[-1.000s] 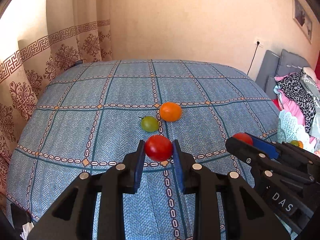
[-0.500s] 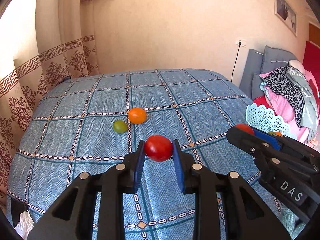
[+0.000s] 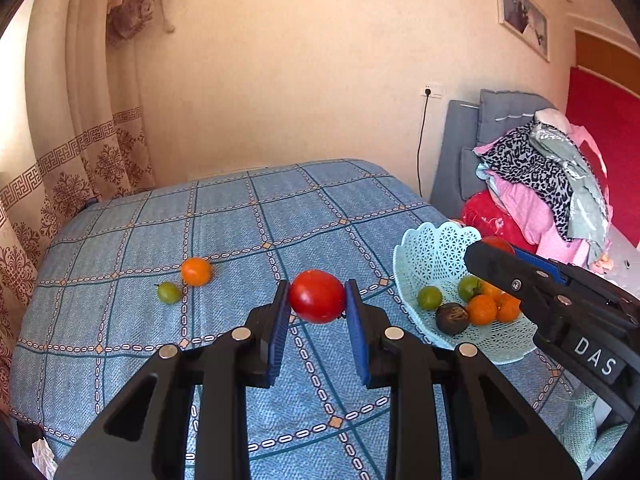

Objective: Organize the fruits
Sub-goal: 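Carry the red tomato in the left tool while the right tool carries its red tomato to the basket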

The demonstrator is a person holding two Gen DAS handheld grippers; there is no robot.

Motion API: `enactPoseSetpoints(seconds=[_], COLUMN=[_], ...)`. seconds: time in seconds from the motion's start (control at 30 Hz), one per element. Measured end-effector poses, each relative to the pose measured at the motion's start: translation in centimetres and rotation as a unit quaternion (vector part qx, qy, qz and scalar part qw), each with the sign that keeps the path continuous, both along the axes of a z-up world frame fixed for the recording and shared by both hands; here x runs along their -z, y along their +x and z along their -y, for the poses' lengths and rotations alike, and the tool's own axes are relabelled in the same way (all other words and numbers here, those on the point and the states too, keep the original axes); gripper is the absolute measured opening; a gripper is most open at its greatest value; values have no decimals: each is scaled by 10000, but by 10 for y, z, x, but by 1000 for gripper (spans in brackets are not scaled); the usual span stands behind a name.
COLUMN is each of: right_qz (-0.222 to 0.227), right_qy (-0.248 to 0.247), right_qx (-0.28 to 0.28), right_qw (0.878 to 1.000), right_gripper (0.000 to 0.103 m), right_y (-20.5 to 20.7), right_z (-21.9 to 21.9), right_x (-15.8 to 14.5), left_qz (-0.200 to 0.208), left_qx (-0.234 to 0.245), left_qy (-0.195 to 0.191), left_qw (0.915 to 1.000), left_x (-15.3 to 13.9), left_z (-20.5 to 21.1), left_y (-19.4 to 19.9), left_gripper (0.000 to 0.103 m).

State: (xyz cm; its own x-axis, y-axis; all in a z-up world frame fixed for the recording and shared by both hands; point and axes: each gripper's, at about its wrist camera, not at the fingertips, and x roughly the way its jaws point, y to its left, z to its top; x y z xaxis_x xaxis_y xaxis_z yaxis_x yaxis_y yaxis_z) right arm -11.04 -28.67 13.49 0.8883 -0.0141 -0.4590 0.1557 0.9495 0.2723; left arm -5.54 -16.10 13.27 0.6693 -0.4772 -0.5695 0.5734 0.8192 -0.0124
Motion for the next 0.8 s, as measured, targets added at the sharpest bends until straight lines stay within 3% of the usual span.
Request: enactPoseSetpoints(seconds=[0.4, 0.8], right_qz=[-23, -367], right_qy=[354, 659], right_qx=[671, 897], right_qw=[9971, 9931], right_gripper=[28, 28], right_y=[-35, -41], right_z=[74, 105], right_x=[5, 32], left_qz=[8, -259], left_qx=[729, 1100], left_qy=[41, 149], left_qw=[9973, 9935], left_x=[-2, 17], left_z=[65, 96], left_y=[-19, -24], left_gripper=[28, 28])
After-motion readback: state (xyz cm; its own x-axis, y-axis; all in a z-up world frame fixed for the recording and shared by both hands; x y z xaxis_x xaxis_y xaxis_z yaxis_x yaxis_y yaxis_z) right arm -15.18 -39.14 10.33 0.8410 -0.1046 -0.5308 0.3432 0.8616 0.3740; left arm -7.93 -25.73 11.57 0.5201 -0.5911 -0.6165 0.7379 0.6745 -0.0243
